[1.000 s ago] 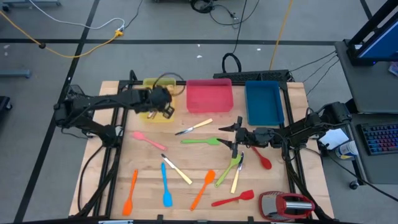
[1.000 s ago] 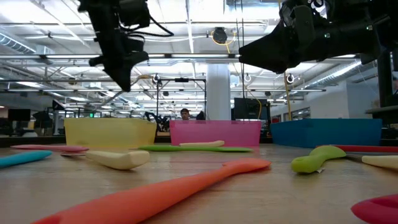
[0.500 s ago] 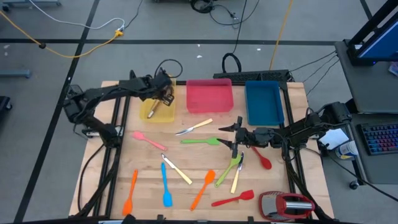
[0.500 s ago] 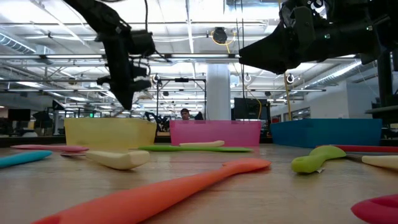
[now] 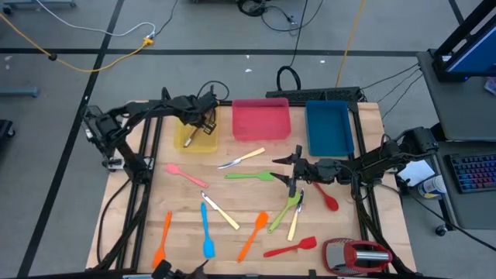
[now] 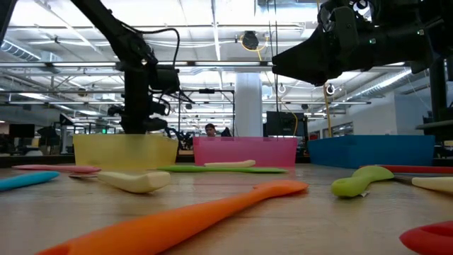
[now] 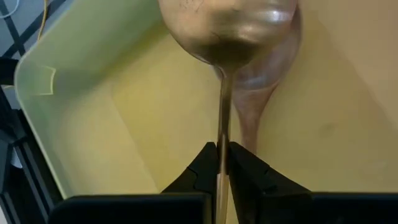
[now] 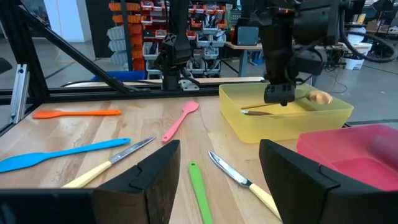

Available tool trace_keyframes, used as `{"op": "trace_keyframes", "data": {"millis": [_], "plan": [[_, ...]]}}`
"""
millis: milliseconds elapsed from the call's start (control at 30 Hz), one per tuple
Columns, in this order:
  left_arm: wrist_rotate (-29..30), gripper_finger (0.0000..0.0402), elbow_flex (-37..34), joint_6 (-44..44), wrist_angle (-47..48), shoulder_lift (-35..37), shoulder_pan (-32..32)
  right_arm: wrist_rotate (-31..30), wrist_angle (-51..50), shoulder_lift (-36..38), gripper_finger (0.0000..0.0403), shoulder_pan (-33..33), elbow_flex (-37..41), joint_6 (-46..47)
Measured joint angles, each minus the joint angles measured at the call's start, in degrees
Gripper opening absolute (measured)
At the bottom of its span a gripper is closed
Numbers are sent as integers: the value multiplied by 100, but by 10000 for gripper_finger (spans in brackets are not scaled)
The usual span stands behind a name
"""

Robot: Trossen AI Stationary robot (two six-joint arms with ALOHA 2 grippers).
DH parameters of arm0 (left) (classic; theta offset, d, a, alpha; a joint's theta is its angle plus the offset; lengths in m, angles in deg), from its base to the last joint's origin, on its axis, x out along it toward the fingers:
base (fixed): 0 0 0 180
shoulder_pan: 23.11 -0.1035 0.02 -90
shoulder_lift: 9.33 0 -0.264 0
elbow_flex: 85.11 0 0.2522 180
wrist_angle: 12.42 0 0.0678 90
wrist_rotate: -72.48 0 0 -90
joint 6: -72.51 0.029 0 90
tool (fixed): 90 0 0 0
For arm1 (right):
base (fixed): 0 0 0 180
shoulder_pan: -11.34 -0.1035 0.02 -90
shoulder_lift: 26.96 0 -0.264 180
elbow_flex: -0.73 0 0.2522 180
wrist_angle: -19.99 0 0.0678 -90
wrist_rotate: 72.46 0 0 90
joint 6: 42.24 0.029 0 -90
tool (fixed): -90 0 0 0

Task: Pick & Place Kitchen Items
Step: Put the gold serving spoon into the yellow bin

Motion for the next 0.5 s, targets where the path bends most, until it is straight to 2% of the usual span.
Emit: {"op": "trace_keyframes", "data": {"millis": [333, 500], "plan": [[0, 28, 0, -18, 4, -75, -21, 0, -248, 0, 212, 0, 0, 365], [0, 54, 0, -20, 2, -75, -21, 0, -694, 0, 212, -9, 0, 747]]}}
